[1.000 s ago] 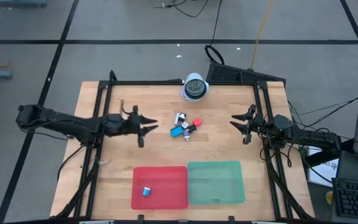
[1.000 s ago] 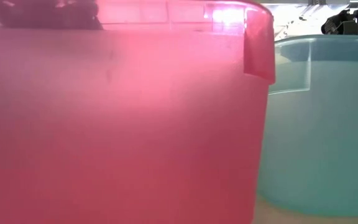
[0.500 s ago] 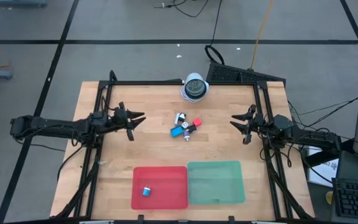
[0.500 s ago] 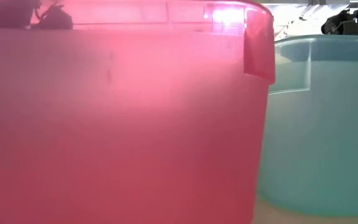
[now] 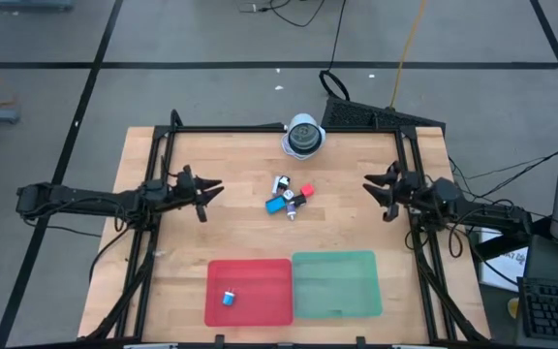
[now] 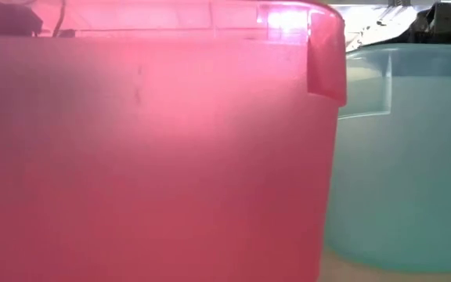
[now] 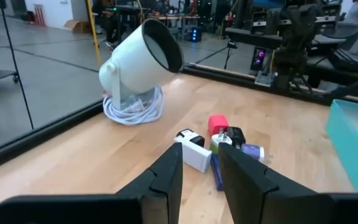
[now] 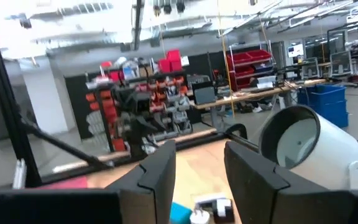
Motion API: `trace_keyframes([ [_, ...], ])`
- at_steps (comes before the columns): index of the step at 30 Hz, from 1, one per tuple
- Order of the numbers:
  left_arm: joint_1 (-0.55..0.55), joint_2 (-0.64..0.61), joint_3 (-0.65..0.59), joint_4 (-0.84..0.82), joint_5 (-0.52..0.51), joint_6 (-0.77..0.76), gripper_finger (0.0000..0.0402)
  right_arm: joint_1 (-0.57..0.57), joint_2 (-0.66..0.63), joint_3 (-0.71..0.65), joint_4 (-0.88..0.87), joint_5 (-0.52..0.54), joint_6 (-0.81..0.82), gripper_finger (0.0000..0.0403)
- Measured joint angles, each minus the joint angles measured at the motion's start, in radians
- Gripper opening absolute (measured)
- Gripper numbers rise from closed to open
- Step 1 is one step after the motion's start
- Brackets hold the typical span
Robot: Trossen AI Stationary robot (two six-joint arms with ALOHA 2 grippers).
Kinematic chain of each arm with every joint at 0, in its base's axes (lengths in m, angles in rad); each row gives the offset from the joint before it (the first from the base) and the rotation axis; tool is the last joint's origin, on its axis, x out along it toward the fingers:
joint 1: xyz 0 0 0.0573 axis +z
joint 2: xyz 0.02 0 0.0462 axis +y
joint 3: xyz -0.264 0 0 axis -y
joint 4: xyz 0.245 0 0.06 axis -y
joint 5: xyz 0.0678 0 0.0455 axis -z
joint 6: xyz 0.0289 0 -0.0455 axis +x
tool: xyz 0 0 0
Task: Pick & Place Office items
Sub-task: Put the pink charger adapter into the red bin
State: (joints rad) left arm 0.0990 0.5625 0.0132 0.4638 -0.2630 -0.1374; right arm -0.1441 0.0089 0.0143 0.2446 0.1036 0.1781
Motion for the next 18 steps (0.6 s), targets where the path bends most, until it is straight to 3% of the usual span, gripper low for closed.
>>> trace_keyframes([
  [7,0.0,0.0,0.002,0.009,-0.005,0.079,0.0101,0.0,0.0,0.0,0.118,0.008,0.109,0.0126],
  [11,0.0,0.0,0.002,0.009,-0.027,0.074,0.0101,0.0,0.008,0.0,0.19,0.119,0.107,0.0126],
  [18,0.0,0.0,0.002,0.003,-0.027,0.076,0.0101,0.002,0.183,0.0,0.281,0.132,0.226,0.0146],
])
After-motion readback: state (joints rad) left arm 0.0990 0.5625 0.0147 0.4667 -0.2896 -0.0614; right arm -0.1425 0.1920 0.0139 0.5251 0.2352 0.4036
